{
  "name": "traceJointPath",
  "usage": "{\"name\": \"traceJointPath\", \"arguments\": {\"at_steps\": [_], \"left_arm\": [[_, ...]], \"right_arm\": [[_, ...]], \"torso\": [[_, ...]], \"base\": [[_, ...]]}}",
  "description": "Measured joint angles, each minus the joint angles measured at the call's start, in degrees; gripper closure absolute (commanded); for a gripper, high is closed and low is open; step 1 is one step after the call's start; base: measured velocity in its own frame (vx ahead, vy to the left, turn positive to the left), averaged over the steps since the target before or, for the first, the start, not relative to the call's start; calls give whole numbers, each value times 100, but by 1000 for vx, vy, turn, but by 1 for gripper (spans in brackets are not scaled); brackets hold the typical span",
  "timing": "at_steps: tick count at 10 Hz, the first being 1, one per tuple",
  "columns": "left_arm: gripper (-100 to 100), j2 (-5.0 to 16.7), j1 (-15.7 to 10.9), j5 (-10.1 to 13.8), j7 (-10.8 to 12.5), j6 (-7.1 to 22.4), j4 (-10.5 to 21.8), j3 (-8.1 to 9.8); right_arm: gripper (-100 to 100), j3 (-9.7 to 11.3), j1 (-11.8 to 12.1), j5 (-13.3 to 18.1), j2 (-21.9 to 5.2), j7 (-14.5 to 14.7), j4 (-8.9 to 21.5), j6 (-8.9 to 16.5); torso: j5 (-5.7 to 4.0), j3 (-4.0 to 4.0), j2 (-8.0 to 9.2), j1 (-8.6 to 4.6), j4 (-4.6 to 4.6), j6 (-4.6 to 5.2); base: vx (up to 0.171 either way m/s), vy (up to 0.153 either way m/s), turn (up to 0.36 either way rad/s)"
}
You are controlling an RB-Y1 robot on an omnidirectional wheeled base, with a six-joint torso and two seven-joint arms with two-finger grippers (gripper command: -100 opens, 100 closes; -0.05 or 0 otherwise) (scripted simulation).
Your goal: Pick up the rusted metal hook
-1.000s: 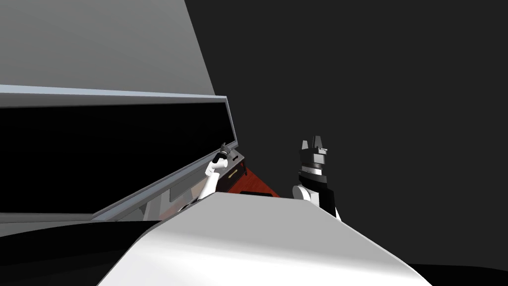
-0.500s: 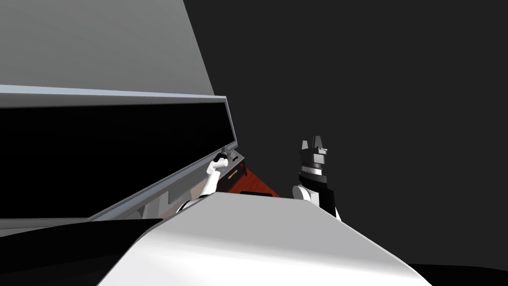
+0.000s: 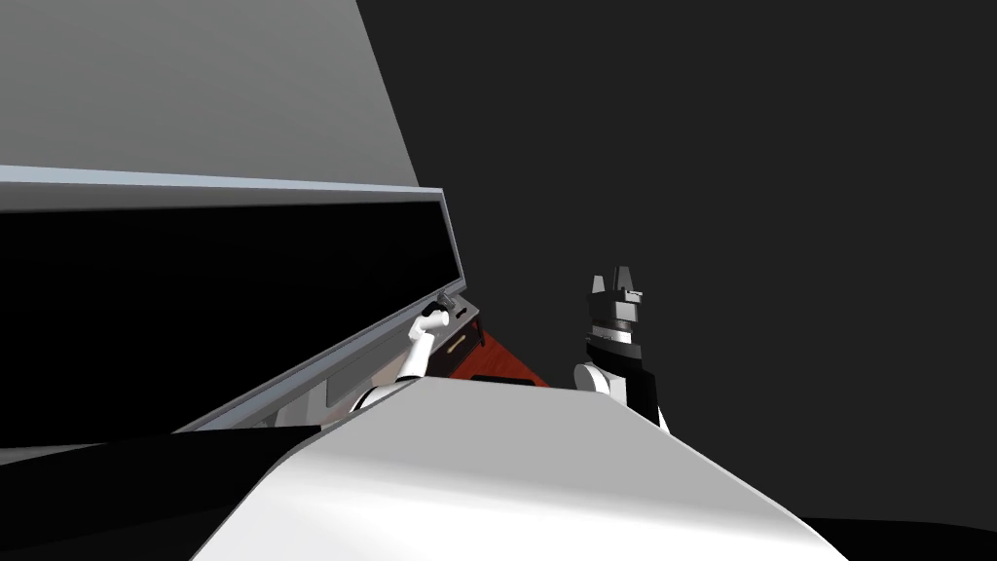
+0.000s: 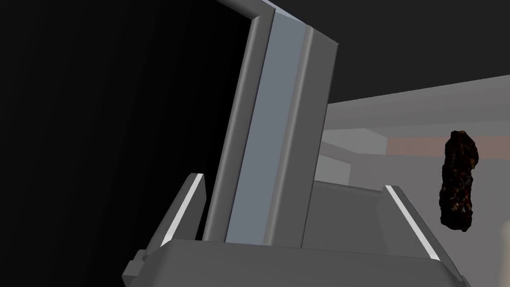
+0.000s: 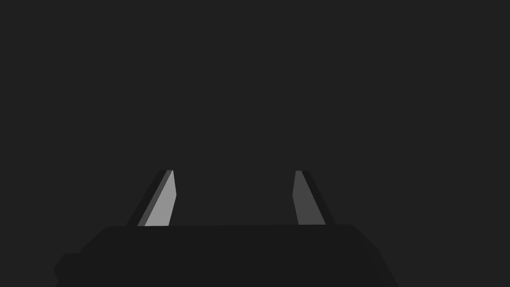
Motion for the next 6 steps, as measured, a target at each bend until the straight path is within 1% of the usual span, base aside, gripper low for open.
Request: {"name": "traceJointPath", "arguments": {"at_steps": [1, 2, 3, 4, 6], "left_arm": [[-100, -16, -101, -9, 20, 39, 147, 57], [-100, -59, -123, -38, 36, 97, 233, 95], [-100, -34, -182, -26, 42, 86, 408, 103], [-100, -22, -232, 1, 60, 149, 525, 140], [-100, -20, -393, -2, 94, 209, 943, 223]], "right_arm": [[0, 0, 0, 0, 0, 0, 0, 0], [0, 0, 0, 0, 0, 0, 0, 0], [0, 0, 0, 0, 0, 0, 0, 0], [0, 0, 0, 0, 0, 0, 0, 0], [0, 0, 0, 0, 0, 0, 0, 0]], "torso": [[-1, -2, -4, 0, 0, 2], [0, -2, -4, 0, -1, 0], [-1, 0, 0, -2, 0, 0], [0, -2, -4, 1, 0, 1], [1, -5, -10, 5, -1, 1]], "base": [[29, 18, -30], [13, 9, -1], [29, 22, -50], [32, 27, -25], [44, 30, -35]]}}
